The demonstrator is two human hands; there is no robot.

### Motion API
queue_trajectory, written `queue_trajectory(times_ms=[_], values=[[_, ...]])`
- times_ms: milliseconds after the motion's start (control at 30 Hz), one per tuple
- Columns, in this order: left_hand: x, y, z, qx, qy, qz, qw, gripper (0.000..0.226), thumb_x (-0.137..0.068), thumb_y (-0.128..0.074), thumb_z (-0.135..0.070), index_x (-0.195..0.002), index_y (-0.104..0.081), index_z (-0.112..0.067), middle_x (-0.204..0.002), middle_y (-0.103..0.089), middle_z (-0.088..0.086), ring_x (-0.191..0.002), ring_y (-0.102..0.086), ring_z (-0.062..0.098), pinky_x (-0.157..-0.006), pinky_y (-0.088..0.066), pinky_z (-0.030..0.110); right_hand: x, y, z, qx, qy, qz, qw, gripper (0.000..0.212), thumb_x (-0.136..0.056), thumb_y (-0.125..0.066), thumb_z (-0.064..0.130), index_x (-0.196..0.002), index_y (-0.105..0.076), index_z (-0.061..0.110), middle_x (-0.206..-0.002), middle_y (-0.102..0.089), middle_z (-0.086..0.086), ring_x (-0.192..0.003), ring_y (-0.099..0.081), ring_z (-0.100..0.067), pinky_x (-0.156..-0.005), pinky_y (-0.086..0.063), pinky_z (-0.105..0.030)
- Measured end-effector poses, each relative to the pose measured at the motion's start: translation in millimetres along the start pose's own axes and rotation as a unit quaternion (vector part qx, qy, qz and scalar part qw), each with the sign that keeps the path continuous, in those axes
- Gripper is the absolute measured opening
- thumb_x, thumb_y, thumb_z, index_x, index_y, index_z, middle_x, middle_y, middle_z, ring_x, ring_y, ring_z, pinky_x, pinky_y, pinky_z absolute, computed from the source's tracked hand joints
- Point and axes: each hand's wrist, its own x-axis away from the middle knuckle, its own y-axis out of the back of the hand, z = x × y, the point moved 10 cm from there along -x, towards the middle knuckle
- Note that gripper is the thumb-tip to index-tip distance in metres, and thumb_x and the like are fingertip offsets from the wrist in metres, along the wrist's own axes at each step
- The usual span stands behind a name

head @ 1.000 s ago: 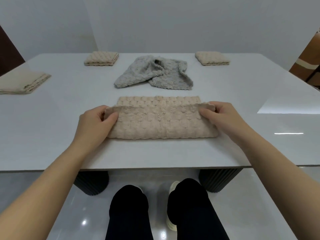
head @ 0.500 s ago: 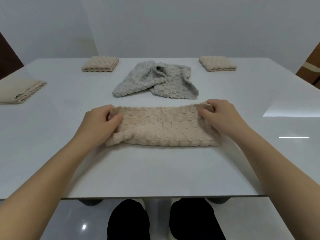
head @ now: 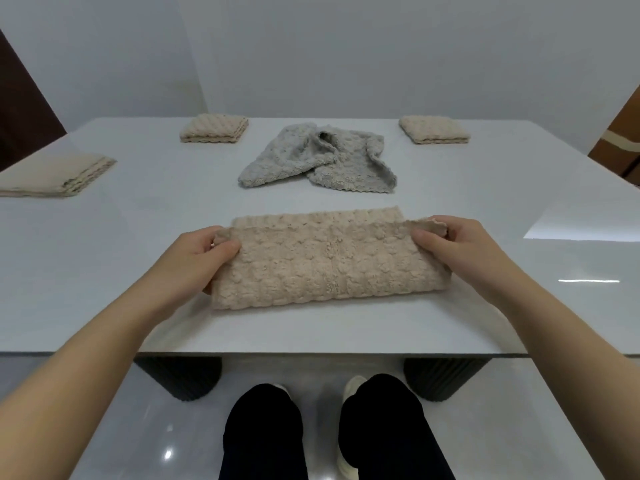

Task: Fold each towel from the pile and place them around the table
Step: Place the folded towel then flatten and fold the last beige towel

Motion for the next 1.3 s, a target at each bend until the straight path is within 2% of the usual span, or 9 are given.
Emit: queue_trajectory(times_ms=[200,333,433,600,700,800,867,1100,1300], values=[[-35.6,15.1,-7.4,-0.171,-0.01,-0.12,0.978,0.022,-0.087,-0.053,-0.021,-0.069,-0.057,-0.008,-0.067,-0.059,0.009,-0.065,-0.053,0.027,-0.064,-0.047,0.037,-41.2,-5.0,5.6,0.087,-0.02,-0.043,0.995,0.031,-0.087,-0.06,0.016,-0.062,-0.04,0.016,-0.055,-0.035,0.006,-0.051,-0.033,-0.01,-0.05,-0.028,-0.025],[-54.5,11.2,-10.8,-0.26,-0.018,-0.156,0.953,0.023,-0.086,-0.049,-0.022,-0.068,-0.051,-0.007,-0.064,-0.057,0.006,-0.065,-0.052,0.025,-0.056,-0.036,0.032,-74.1,-12.8,6.8,0.194,-0.016,-0.064,0.979,0.034,-0.086,-0.056,0.018,-0.058,-0.037,0.015,-0.055,-0.043,-0.001,-0.056,-0.038,-0.013,-0.047,-0.028,-0.02],[-64.4,10.4,-9.7,-0.337,-0.003,-0.175,0.925,0.022,-0.087,-0.047,-0.026,-0.072,-0.053,-0.012,-0.072,-0.06,0.006,-0.072,-0.056,0.029,-0.056,-0.037,0.031,-89.0,-14.4,-0.4,0.229,-0.022,-0.075,0.97,0.026,-0.086,-0.051,0.018,-0.066,-0.046,0.001,-0.07,-0.059,-0.022,-0.064,-0.045,-0.019,-0.057,-0.038,-0.031],[-64.6,5.7,-10.6,-0.425,-0.023,-0.205,0.881,0.025,-0.094,-0.042,-0.03,-0.081,-0.055,-0.014,-0.072,-0.058,0.004,-0.069,-0.052,0.029,-0.059,-0.036,0.032,-94.6,-18.3,-0.9,0.299,-0.006,-0.083,0.951,0.03,-0.084,-0.057,0.015,-0.061,-0.037,0.013,-0.058,-0.043,-0.001,-0.061,-0.04,-0.02,-0.051,-0.027,-0.032],[-62.8,4.0,-13.0,-0.448,-0.06,-0.224,0.864,0.022,-0.096,-0.041,-0.029,-0.092,-0.056,-0.014,-0.079,-0.059,0.004,-0.069,-0.053,0.029,-0.059,-0.038,0.033,-92.5,-23.0,-3.4,0.348,0.006,-0.093,0.933,0.013,-0.084,-0.058,0.021,-0.076,-0.051,0.013,-0.071,-0.053,0.0,-0.073,-0.05,-0.024,-0.057,-0.033,-0.033],[-69.5,-1.5,-13.5,-0.433,-0.1,-0.204,0.873,0.028,-0.096,-0.043,-0.026,-0.118,-0.057,-0.015,-0.114,-0.057,0.006,-0.084,-0.059,0.031,-0.067,-0.044,0.036,-89.6,-25.5,-5.1,0.394,0.013,-0.099,0.914,0.018,-0.089,-0.055,0.029,-0.1,-0.06,0.015,-0.094,-0.057,-0.003,-0.086,-0.055,-0.028,-0.067,-0.037,-0.032],[-79.0,-5.0,-11.8,-0.418,-0.114,-0.174,0.884,0.035,-0.097,-0.043,-0.024,-0.128,-0.055,-0.014,-0.123,-0.055,0.006,-0.097,-0.059,0.03,-0.074,-0.044,0.037,-88.5,-23.4,-4.3,0.408,0.016,-0.106,0.906,0.023,-0.091,-0.053,0.031,-0.107,-0.061,0.017,-0.101,-0.057,-0.005,-0.091,-0.057,-0.03,-0.069,-0.038,-0.033],[-104.5,-13.9,-17.0,-0.346,-0.123,-0.163,0.916,0.02,-0.096,-0.046,-0.023,-0.111,-0.059,-0.016,-0.11,-0.054,0.004,-0.091,-0.056,0.027,-0.074,-0.043,0.035,-92.4,-11.6,-7.7,0.402,0.011,-0.122,0.907,0.022,-0.093,-0.051,0.024,-0.108,-0.063,0.015,-0.107,-0.06,-0.008,-0.096,-0.056,-0.03,-0.07,-0.036,-0.032],[-110.6,-0.2,-16.9,-0.223,-0.112,-0.202,0.947,0.006,-0.093,-0.059,-0.022,-0.092,-0.057,-0.017,-0.095,-0.06,0.0,-0.085,-0.056,0.02,-0.073,-0.038,0.029,-85.0,3.3,-5.6,0.326,0.023,-0.169,0.93,0.019,-0.092,-0.054,0.024,-0.103,-0.063,0.012,-0.107,-0.057,-0.004,-0.094,-0.056,-0.024,-0.077,-0.038,-0.032]])
